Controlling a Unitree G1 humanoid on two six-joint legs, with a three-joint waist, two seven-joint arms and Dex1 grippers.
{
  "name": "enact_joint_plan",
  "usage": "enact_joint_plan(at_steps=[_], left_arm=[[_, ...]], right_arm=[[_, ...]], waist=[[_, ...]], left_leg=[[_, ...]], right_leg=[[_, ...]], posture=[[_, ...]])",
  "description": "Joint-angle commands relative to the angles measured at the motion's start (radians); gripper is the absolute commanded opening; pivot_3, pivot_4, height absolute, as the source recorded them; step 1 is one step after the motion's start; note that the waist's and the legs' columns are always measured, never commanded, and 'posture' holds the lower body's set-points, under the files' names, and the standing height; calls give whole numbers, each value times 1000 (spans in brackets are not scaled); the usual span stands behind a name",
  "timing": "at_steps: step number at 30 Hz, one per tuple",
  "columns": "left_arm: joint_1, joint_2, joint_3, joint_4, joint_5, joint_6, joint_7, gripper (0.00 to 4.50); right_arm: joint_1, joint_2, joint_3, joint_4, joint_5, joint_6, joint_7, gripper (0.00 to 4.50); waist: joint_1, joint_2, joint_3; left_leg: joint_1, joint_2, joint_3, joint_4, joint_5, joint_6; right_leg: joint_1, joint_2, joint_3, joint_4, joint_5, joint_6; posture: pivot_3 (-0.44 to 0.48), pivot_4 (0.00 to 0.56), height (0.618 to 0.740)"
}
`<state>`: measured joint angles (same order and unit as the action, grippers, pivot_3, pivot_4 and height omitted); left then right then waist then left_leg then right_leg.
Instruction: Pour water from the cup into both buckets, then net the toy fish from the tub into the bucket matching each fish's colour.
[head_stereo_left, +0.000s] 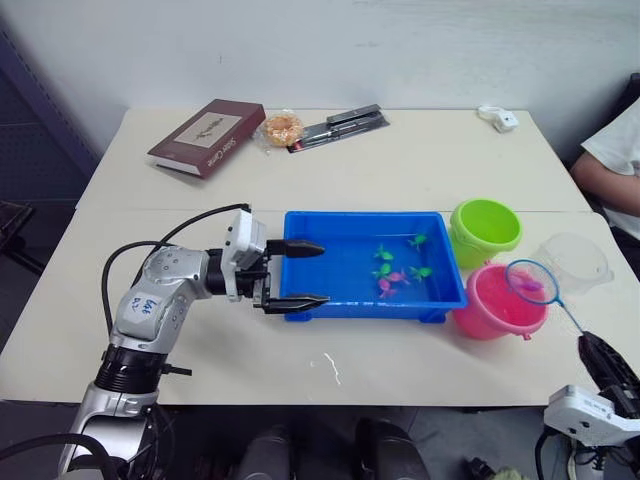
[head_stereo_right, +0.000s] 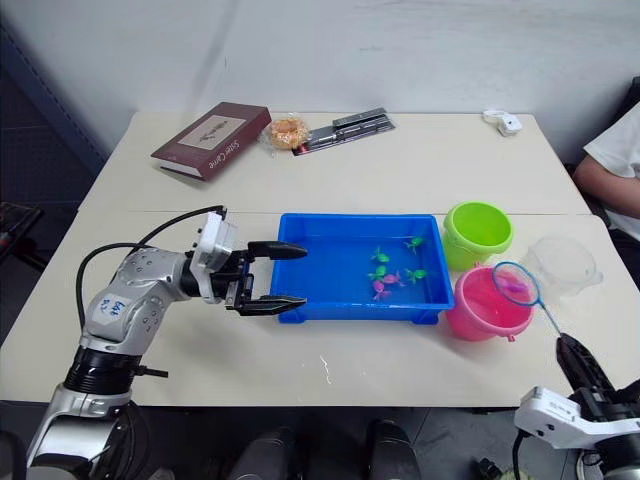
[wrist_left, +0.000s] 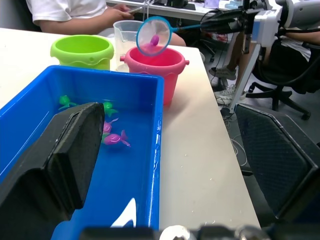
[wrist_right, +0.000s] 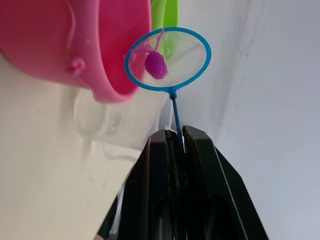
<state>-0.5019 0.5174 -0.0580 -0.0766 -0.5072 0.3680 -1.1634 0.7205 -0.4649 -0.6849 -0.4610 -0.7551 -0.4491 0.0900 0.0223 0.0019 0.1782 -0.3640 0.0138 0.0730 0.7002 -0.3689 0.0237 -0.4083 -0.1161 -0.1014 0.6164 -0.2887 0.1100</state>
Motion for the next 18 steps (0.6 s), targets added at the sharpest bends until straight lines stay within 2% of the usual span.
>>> enact_joint_plan(at_steps=[1,3,5,12,18], left_arm=[[-6,-11,-2,-8,-1,-24,-3,4457],[-10,-22,-2,-1,-2,-24,5,4457],[-11,-23,-11,5,5,-36,-8,4457],[-7,-28,-3,17,10,-51,4,4457],[-5,5,29,62,23,-94,-6,4457]], right_arm=[[-12,5,-49,-7,24,50,-27,0],[11,2,24,-36,20,-2,-4,0],[18,14,43,-49,24,-2,0,0],[17,-2,-2,-48,87,-13,-9,0],[13,-31,-91,-118,323,6,80,0]], waist=[[0,0,0],[0,0,0],[0,0,0],[0,0,0],[-1,0,0]], left_leg=[[0,0,0,0,0,0],[1,0,1,0,0,0],[1,0,0,0,0,0],[4,0,3,-1,0,0],[5,1,4,-1,0,0]], right_leg=[[0,0,0,0,0,0],[0,0,1,1,0,0],[0,0,0,1,0,-1],[1,0,3,2,-1,-1],[1,0,4,3,-1,-1]], posture=[[0,150,740],[0,150,740],[0,150,740],[0,150,740],[0,150,740]])
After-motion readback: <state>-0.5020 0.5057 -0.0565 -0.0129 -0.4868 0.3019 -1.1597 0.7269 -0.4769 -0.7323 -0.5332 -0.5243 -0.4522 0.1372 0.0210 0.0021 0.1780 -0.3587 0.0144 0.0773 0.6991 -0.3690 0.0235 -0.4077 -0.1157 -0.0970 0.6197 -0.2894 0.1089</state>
